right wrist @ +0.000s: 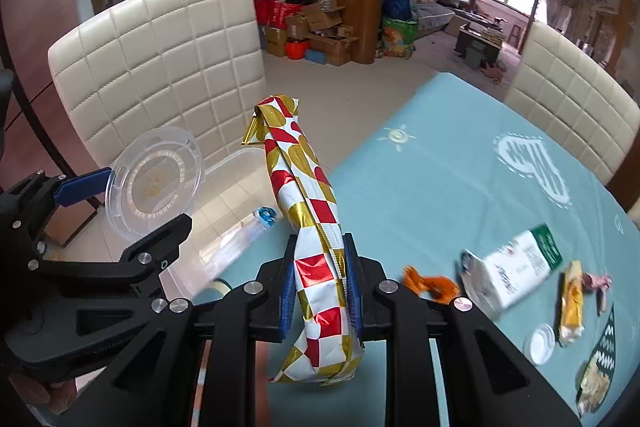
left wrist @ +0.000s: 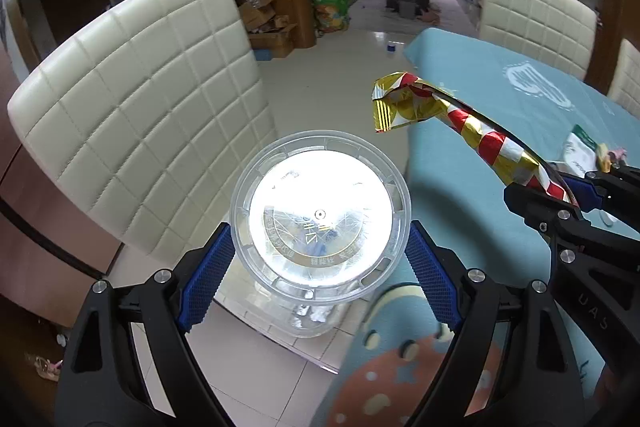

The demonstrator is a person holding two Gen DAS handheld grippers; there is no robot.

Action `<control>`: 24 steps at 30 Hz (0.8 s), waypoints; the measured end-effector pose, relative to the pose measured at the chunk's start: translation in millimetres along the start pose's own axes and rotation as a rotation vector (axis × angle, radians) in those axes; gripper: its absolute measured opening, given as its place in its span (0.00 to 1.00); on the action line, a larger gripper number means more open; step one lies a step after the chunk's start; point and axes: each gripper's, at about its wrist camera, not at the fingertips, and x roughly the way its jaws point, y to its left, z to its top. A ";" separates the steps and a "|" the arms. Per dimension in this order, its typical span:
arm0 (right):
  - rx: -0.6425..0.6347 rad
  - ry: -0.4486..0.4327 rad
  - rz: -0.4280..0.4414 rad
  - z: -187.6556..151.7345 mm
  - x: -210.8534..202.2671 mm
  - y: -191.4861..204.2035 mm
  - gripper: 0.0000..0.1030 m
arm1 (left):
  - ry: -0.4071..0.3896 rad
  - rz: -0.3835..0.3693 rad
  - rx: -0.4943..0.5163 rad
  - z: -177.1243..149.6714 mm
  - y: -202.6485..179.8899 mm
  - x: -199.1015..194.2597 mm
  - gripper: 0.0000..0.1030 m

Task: Collect trash
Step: 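Carry the lid and foil wrapper over the bin and open the left tool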

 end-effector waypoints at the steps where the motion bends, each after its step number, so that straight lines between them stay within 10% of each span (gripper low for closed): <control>1: -0.005 0.002 0.006 2.8 3.1 2.9 0.20 | 0.001 0.009 -0.007 -0.1 5.6 1.7 0.82; 24: -0.062 -0.013 0.100 70.7 58.5 33.3 0.20 | 0.040 0.123 -0.135 29.1 64.9 54.7 0.86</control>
